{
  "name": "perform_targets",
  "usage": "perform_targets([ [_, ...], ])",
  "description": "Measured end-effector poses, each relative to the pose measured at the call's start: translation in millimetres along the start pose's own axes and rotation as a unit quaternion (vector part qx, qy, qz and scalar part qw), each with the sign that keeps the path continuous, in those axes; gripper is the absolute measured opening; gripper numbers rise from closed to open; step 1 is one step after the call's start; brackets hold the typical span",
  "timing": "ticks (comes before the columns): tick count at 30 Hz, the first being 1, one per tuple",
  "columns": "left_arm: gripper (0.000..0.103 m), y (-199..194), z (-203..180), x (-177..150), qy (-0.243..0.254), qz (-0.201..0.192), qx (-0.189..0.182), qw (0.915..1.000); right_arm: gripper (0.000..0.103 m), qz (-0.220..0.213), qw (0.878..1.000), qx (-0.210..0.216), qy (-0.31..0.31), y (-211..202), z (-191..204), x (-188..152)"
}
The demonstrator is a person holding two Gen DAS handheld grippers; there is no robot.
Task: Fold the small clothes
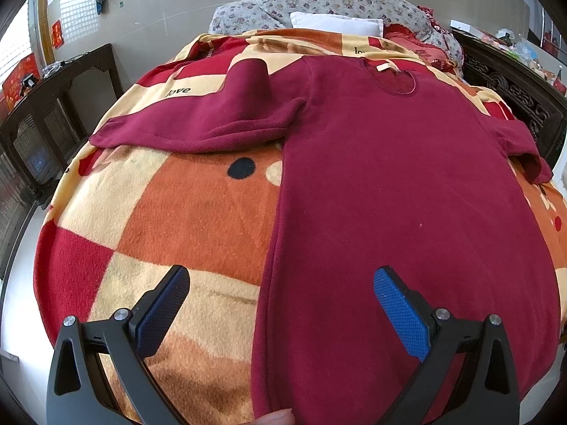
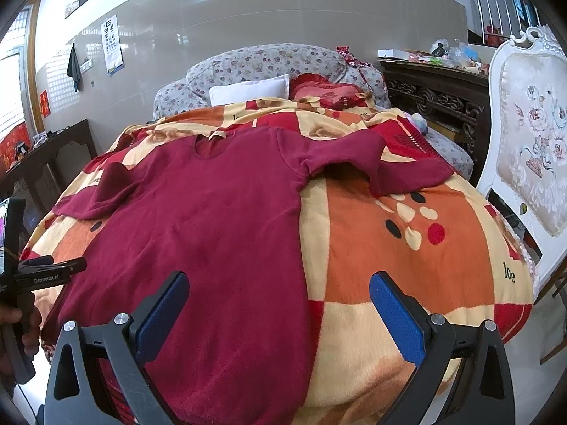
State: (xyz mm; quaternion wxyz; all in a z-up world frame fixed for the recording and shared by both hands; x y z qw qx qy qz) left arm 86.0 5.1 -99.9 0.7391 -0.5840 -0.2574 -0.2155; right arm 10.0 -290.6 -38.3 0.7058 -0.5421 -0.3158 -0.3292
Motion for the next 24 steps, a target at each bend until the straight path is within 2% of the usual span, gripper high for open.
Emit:
perform_targets([
  [24,0.103,1,0,2,-0.001,0.003,0.0,1.0,0.103,-0.001,1.0,0.002,-0.011,1,9,10],
])
Point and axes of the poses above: each gripper's, at about its wrist camera, not at the fingertips, and y roughly the way its jaws point, z to its left, x to its top, the point moved 10 cm from there along y, roughly the way its jaws point, and after that the axes turned 13 degrees about x, right-handed, at the moved point
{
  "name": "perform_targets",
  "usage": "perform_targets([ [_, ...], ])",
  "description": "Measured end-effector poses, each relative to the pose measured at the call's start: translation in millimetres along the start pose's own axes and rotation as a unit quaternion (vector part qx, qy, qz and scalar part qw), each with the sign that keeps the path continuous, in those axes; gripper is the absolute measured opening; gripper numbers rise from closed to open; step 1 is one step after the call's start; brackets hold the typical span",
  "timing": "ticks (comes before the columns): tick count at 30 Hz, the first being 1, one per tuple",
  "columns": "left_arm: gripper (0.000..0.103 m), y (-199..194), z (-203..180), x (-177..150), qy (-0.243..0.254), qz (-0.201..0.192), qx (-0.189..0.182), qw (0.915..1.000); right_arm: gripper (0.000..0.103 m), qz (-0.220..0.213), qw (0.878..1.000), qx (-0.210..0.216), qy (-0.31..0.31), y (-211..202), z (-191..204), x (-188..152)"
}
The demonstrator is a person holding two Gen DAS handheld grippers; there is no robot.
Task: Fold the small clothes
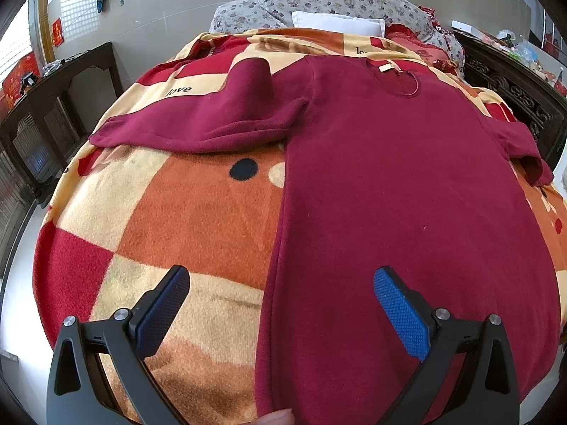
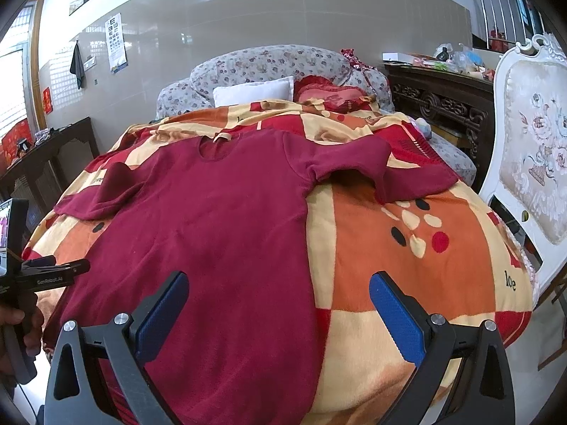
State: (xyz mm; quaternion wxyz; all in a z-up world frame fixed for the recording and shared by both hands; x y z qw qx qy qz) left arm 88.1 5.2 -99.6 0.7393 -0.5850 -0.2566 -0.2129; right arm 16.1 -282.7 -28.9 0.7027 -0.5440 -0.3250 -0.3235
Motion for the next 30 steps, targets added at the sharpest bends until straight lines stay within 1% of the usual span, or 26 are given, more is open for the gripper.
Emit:
perform_targets([
  [18,0.103,-3,0,5,0.0,0.0,-0.001,1.0,0.103,-0.002,1.0,-0.003,-0.007,-3,2,6],
  [22,0.103,-2,0,8,0.0,0.0,-0.008,1.0,0.103,-0.001,1.0,-0.002,-0.01,-1,4,12],
  [24,0.103,-1,3,16,0.0,-0.009,-0.008,0.9999,0.103,-0.001,1.0,0.002,-0.011,3,6,16],
  [26,0.103,0,9,29,-0.001,-0.027,0.001,0.9996,0.103,0.0,1.0,0.009,-0.011,9,11,21],
  [28,0.103,5,15,40,0.003,-0.037,0.007,0.9993,0.103,-0.002,1.0,0.015,-0.012,16,15,28],
  [30,0.103,10,17,53,0.007,-0.055,-0.002,0.9985,0.103,-0.003,1.0,0.021,-0.016,27,21,37],
])
Point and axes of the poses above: each gripper's, at about its wrist camera, not at the fingertips, and y roughly the way its jaws point, z to its left, x to its top, the point moved 10 cm from there along y, roughly the way its jaws point, and after that the axes turned 13 degrees about x, right-handed, at the moved point
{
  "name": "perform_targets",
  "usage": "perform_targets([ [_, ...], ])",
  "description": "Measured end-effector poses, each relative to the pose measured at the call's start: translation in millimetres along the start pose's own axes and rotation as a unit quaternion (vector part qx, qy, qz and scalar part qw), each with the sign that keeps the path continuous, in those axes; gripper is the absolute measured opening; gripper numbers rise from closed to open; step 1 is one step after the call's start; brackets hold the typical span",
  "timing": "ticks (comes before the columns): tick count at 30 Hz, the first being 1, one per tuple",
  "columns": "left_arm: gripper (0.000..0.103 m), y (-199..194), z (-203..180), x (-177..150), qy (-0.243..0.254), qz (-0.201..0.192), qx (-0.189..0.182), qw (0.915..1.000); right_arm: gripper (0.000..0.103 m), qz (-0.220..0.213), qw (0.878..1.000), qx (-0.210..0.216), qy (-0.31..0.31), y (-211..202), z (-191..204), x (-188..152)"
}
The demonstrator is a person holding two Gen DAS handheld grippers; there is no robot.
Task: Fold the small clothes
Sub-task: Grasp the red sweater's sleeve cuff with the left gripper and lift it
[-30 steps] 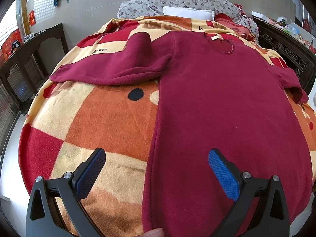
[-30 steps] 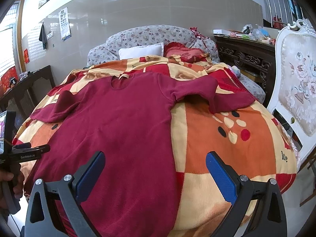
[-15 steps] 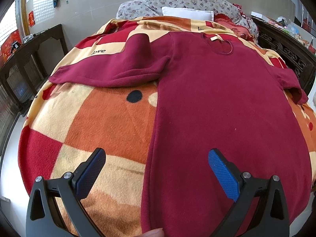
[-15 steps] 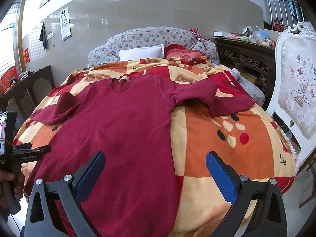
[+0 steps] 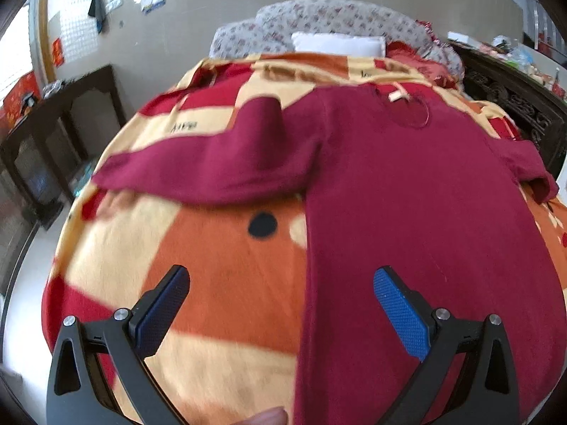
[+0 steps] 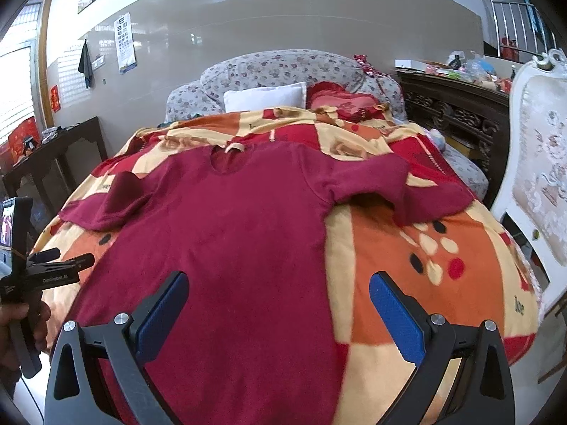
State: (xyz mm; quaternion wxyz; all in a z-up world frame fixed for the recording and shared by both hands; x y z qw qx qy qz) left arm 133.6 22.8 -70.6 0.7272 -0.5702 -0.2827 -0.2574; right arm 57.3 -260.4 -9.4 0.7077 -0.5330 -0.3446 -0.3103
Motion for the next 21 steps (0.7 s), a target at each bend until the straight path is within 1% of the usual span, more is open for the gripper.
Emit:
perform_targets([
  [1,0.103,4,1,5,-0.005,-0.003,-0.009,0.9999,0.103,-0.001,1.0,0.005,-0.004,8,4,5],
  [3,0.103,14,6,13,-0.021,0.004,-0.028,0.9994,0.103,0.005,1.0,0.014,-0.007,25,9,13],
  [5,0.103,22,10,15,-0.015,0.017,-0.032,0.9992,0.103,0.009,1.0,0.019,-0.015,46,13,20],
  [7,0.103,30,18,19,-0.016,0.029,-0.032,0.9989,0.103,0.013,0.999,0.008,-0.03,71,14,25],
  [9,0.103,42,35,25,-0.037,0.045,-0.037,0.9976,0.103,0.041,0.998,-0.006,-0.044,104,10,22],
  [10,0.103,45,43,26,-0.041,0.046,-0.03,0.9976,0.103,0.058,0.997,-0.008,-0.044,120,7,19],
  [12,0.103,56,69,32,-0.045,0.038,0.009,0.9982,0.103,0.085,0.996,-0.002,-0.028,143,1,12],
  [14,0.103,69,94,37,-0.053,0.038,0.032,0.9974,0.103,0.089,0.996,-0.002,-0.019,156,-5,10],
  [15,0.103,75,105,38,-0.062,0.044,0.036,0.9965,0.103,0.091,0.996,-0.007,-0.018,162,-9,7],
  [16,0.103,82,114,38,-0.074,0.051,0.026,0.9956,0.103,0.098,0.995,-0.007,-0.012,168,-12,3],
  [17,0.103,89,124,39,-0.091,0.06,0.008,0.994,0.103,0.11,0.994,-0.005,-0.001,173,-16,-3],
  [18,0.103,96,137,41,-0.118,0.067,-0.011,0.9906,0.103,0.121,0.993,-0.001,0.009,179,-19,-9],
  [19,0.103,102,148,43,-0.143,0.072,-0.03,0.9867,0.103,0.126,0.992,0.003,0.015,181,-20,-12],
  [20,0.103,111,161,46,-0.176,0.083,-0.059,0.9792,0.103,0.128,0.992,0.006,0.018,181,-21,-14],
  [21,0.103,118,167,48,-0.194,0.091,-0.075,0.9738,0.103,0.128,0.992,0.007,0.016,181,-20,-14],
])
Point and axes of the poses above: each gripper's, at about its wrist camera, not at the fingertips, and y roughly the way its jaws point, z to its left, x to its top, the point moved 10 cm from there along y, roughly the way its jaws point, and after that the axes turned 13 degrees about x, right-handed, at the moved point
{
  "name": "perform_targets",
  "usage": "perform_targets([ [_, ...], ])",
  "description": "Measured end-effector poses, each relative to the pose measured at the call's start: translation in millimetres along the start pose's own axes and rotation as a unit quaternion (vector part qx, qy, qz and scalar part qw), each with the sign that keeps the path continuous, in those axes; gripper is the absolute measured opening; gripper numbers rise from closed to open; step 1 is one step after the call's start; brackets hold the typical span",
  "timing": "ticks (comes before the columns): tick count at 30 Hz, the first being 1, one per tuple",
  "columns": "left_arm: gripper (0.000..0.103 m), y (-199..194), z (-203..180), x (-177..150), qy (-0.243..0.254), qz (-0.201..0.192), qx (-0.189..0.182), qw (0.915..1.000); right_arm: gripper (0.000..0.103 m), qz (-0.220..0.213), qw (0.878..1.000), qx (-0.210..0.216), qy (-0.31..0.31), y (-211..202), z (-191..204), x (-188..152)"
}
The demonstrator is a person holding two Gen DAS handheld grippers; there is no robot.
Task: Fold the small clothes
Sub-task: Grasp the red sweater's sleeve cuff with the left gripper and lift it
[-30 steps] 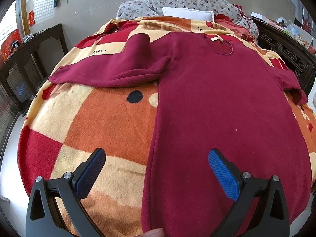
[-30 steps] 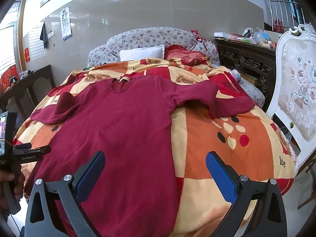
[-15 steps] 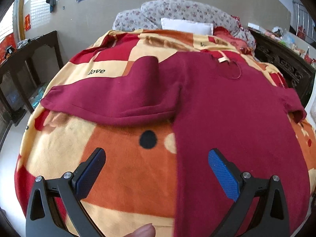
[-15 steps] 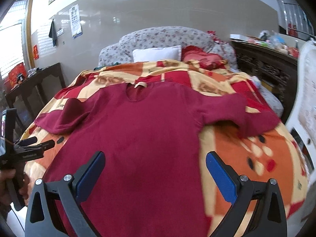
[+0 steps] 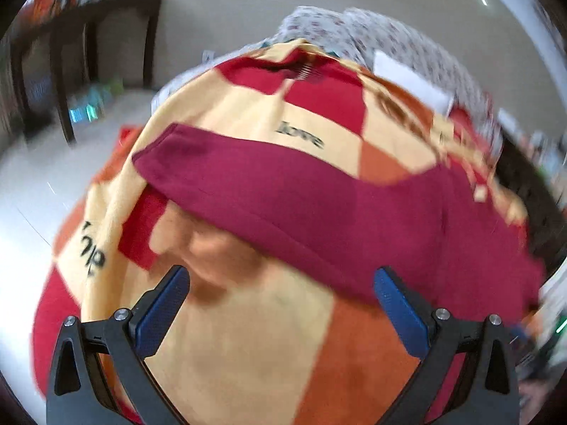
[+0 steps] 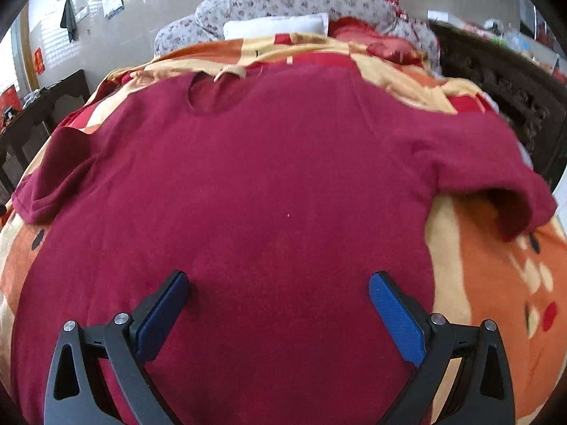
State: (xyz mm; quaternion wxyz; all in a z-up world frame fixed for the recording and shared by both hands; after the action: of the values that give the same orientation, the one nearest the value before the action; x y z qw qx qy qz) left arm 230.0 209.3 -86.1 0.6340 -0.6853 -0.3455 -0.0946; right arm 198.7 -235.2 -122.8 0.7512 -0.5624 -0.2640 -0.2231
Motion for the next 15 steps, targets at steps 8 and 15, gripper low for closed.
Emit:
perform_targets([
  [8,0.103,39,26,30,-0.141,0.051,-0.138,0.9789,0.103,0.004,1.0,-0.004,-0.012,4,3,-1],
  [15,0.096,43,49,60,-0.227,0.017,-0.192,0.9546,0.103,0.004,1.0,-0.005,-0.013,5,3,0],
])
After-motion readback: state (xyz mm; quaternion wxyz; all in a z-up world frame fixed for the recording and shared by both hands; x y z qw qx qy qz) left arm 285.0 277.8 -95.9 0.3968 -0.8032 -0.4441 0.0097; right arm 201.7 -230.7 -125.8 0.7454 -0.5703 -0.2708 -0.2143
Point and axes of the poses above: each gripper's, at about its wrist camera, not at the fingertips, and y roughly the way its jaws point, z to its left, x to its top, the point moved 10 cm from there along y, roughly the way its jaws point, and after that the axes turned 13 degrees about x, right-handed, at the moved point
